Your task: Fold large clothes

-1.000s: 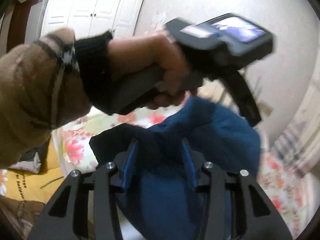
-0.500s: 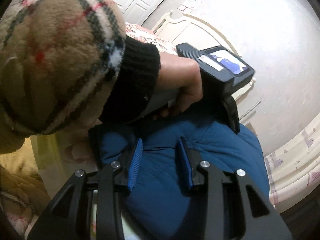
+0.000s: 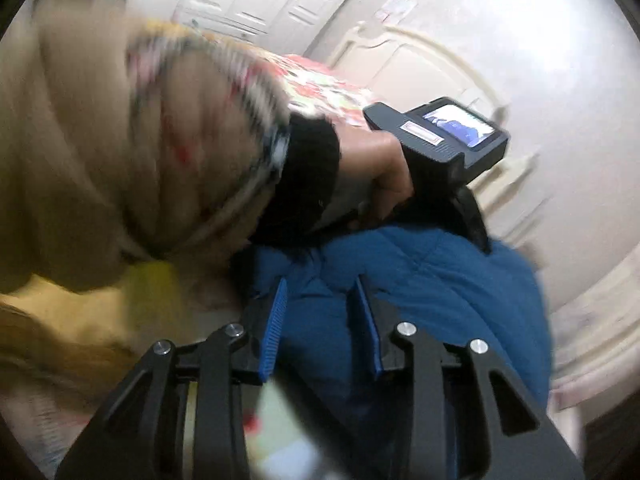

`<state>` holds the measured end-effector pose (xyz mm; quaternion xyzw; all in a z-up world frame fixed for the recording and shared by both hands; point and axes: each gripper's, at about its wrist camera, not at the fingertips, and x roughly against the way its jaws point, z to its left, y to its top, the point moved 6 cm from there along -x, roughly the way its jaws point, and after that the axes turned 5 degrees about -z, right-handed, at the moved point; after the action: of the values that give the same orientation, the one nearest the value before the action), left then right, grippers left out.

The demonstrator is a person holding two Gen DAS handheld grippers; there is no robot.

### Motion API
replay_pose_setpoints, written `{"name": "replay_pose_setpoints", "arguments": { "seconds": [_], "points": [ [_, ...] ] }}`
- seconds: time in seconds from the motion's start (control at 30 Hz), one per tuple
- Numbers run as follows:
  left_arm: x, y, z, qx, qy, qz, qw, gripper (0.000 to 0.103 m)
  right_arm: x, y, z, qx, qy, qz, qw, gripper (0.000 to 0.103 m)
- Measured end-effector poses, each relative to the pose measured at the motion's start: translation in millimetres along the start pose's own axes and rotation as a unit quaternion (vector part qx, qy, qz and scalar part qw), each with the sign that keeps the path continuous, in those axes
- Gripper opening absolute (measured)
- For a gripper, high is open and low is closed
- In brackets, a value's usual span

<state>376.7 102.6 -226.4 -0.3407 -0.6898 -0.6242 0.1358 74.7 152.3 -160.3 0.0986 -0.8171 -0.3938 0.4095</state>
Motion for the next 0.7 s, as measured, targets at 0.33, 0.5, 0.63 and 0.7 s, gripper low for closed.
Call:
{"name": "replay_pose_setpoints", "arguments": {
  "seconds": [0.33, 0.5, 0.63, 0.7],
  "points": [
    [10.2, 2.1, -6.4, -0.012, 0.024, -0.017, 0.9995, 0.099, 4.0, -35.7, -290.0, -0.287, -0.132, 0.001, 0.949, 0.052],
    [10.6, 2.9, -3.3, -0.006, 0.033, -0.02, 0.9992, 0.099, -101.0, -69.3, -337.6, -0.329, -0.079, 0.103, 0.935, 0.039],
    [9.9, 1.6, 3.7, 0.01, 0.036, -0.021, 0.9991, 0.099, -119.2, -63.1, -338.4, -0.271, -0.069, 0.148, 0.949, 0.041],
    [10.9, 2.4, 1.8, 0.005, 0.038, -0.025, 0.999, 0.099, -112.3, -55.8, -340.6, -0.243, -0.065, 0.156, 0.955, 0.04]
  ]
}}
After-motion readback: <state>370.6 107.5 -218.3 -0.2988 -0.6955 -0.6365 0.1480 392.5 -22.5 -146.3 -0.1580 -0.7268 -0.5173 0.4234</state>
